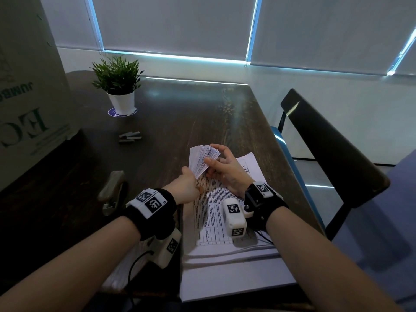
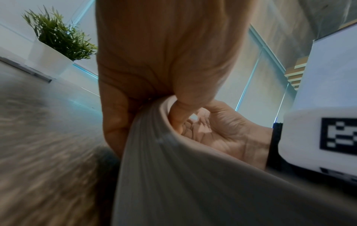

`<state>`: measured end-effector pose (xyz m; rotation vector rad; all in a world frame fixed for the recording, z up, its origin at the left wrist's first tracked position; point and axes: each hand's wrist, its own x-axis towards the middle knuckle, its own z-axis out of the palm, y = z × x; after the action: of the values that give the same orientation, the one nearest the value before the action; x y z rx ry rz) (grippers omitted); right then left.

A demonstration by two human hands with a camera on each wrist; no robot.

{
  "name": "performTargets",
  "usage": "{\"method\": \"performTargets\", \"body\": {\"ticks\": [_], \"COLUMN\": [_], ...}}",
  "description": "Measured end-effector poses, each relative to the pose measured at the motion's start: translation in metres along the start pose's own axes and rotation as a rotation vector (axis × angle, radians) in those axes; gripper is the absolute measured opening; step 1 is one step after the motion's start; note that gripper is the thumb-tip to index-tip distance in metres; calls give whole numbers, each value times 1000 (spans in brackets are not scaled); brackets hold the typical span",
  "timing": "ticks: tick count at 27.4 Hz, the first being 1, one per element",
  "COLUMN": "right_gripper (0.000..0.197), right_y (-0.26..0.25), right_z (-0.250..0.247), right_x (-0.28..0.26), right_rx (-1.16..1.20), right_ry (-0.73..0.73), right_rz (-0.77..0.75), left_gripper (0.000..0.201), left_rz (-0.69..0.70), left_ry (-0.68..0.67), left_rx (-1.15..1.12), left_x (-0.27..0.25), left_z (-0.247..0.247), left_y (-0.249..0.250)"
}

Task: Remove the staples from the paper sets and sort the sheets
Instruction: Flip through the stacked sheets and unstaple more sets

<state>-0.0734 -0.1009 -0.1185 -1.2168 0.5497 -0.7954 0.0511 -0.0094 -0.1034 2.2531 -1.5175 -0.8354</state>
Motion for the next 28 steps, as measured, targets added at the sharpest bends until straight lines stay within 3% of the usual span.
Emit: {"method": "performTargets", "body": {"ticks": [6, 12, 19, 20, 22, 23, 25, 28], "right_gripper": [38, 49, 56, 57, 56, 55, 51, 33], "right_y": [0, 2, -1, -4, -12, -18, -34, -66], "right_z": [0, -6, -8, -6, -2, -1, 4, 15], "right_x": [-1, 3, 3, 1, -2, -2, -2, -9], "right_rx": [3, 96, 190, 189, 178, 161, 135, 77], "right_ry": [3, 8, 72, 80, 99, 112, 104, 60], "right_rz": [12, 65, 175, 196, 228, 231, 224, 196], "left_gripper": [59, 64, 88, 96, 111, 109, 87, 38], "left_rz": [-8, -24, -102, -118, -41, 85, 309, 280], "left_ry": [3, 1, -33, -2, 231, 345, 347, 204], "left_rx": [-38, -95, -149, -109, -7, -4, -114, -355], "left_x": [-2, -2, -5, -8, -12, -13, -13, -10], "left_z": [-1, 0, -4, -5, -9, -14, -23, -35], "left_y": [1, -1, -2, -1, 3, 7, 17, 25]}}
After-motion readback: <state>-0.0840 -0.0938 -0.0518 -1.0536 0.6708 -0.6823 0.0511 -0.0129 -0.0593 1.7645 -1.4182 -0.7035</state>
